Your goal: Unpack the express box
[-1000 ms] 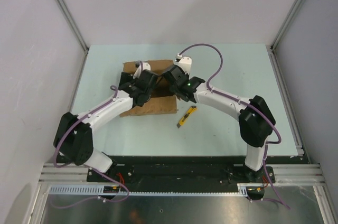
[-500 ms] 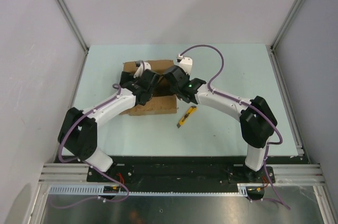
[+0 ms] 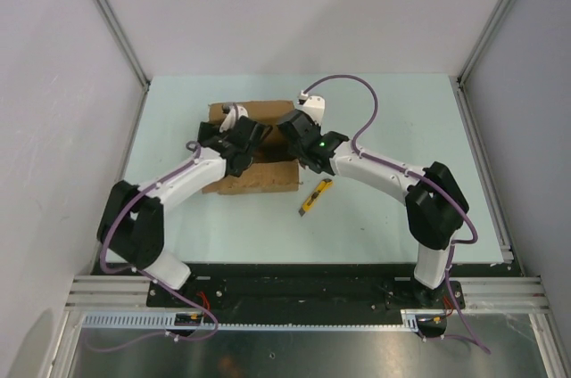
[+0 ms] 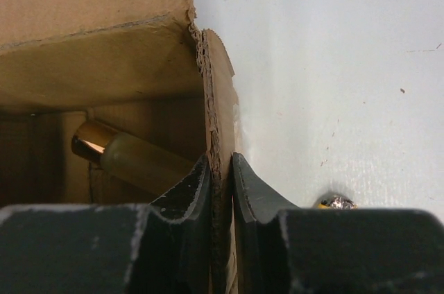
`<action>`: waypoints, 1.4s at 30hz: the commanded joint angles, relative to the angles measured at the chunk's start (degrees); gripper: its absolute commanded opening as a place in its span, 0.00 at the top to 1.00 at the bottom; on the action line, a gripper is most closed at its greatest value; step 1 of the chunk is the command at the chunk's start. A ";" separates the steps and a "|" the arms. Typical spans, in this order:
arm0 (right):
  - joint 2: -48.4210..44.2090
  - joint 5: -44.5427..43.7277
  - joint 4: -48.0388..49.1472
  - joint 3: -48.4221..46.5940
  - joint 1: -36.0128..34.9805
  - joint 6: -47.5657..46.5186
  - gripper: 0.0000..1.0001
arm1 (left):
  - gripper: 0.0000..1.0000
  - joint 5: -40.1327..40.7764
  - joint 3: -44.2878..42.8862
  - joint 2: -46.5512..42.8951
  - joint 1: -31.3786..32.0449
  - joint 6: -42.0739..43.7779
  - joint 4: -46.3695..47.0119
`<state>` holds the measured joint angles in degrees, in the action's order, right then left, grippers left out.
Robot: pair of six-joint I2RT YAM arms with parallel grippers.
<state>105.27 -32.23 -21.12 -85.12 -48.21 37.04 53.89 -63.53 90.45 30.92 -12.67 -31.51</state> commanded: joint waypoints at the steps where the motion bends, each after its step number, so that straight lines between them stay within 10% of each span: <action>1: 0.37 2.70 -1.46 1.71 0.22 0.49 0.87 | 0.09 -0.63 -3.70 -8.18 -0.24 -2.28 0.39; 12: 1.42 3.66 -0.50 1.63 0.22 -2.05 0.95 | 0.15 -3.61 -4.77 -15.39 -2.97 -1.57 0.57; 24: 2.83 1.82 -1.99 0.84 -1.28 -4.96 1.00 | 0.19 -30.14 0.42 -25.58 -18.16 -13.43 1.01; 42: 1.16 -0.90 -2.87 0.66 -1.37 -3.90 1.00 | 0.17 -45.53 7.63 -39.03 -32.85 -16.69 2.85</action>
<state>106.50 -25.58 -15.94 -84.36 -51.51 34.30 5.23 -55.81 55.51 3.27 -28.16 -33.23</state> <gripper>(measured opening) 0.141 0.831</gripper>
